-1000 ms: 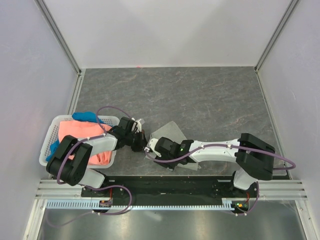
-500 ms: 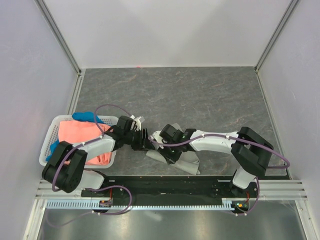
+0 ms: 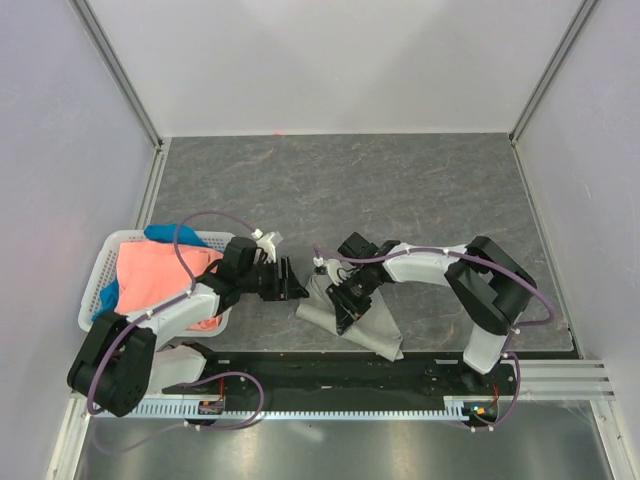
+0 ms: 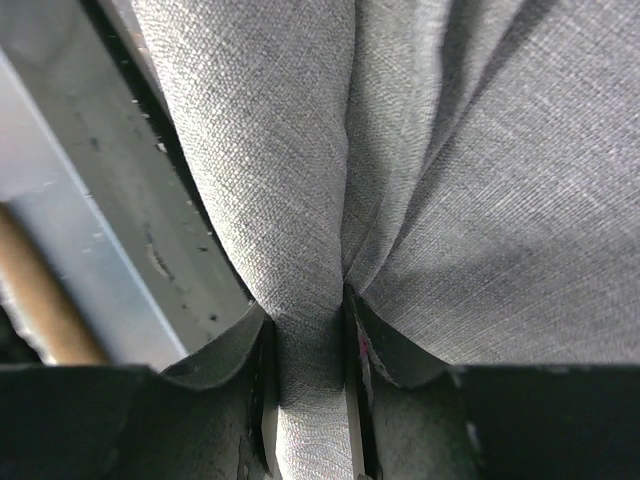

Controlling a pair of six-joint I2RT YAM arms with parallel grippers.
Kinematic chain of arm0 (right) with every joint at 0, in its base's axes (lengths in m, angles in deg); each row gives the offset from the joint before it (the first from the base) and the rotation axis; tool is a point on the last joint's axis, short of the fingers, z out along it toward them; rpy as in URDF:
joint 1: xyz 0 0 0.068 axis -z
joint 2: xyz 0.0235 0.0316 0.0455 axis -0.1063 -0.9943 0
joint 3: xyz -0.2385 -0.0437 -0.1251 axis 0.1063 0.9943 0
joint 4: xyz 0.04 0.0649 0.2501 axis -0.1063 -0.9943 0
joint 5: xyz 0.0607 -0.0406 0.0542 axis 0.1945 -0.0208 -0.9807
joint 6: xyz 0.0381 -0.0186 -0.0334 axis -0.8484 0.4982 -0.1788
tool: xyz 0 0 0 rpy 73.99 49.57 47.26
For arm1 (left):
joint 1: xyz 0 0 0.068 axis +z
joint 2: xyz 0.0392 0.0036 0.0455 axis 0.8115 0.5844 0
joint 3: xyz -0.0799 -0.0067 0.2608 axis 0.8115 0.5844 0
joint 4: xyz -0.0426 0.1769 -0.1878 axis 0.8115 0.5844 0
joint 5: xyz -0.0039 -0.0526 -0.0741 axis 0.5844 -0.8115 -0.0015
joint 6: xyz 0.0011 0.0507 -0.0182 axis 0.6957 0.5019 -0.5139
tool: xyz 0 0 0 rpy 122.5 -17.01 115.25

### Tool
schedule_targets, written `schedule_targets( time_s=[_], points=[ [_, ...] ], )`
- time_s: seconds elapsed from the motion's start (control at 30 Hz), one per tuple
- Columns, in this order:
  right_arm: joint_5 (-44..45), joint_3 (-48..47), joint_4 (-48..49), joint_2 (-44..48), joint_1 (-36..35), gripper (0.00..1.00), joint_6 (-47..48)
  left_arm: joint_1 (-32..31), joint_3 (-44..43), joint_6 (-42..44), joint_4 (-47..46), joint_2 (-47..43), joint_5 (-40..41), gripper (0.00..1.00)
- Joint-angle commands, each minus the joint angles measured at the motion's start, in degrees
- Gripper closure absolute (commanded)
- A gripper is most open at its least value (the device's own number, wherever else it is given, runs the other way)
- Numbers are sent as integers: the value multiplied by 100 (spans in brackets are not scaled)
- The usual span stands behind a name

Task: Fold the napkin, place the utensils inside, and roll it up
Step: Roll the napkin with the utensil

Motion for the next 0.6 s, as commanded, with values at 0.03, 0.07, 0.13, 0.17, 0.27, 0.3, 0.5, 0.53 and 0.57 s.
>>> schedule_targets(
  time_s=[0.03,0.07,0.13,0.17,0.27,0.3,0.5,0.53,0.57],
  points=[
    [-895,-67,-154,-626,285,76,188,-30,275,-143,-637,-169,-377,40],
    [-965,-93,-145,-706,321,76,206,-30,354,-178,-769,-204,-447,40],
    [-1132,-172,-145,-882,408,76,232,-30,442,-204,-875,-213,-491,41],
    [-1150,-199,-154,-926,426,76,241,-30,460,-213,-954,-178,-517,41],
    [-1229,-287,-163,-1093,505,76,267,-30,495,-222,-1059,-64,-526,44],
    [-1273,-287,-154,-1129,523,76,276,-30,513,-231,-1086,14,-544,45],
    [-1335,-366,-163,-1392,585,77,285,-39,565,-239,-1384,348,-649,54],
    [-1344,-383,-163,-1410,611,77,294,-39,566,-239,-1402,384,-676,55],
    [-1344,-392,-154,-1419,620,77,285,-39,566,-248,-1429,437,-719,56]
  ],
)
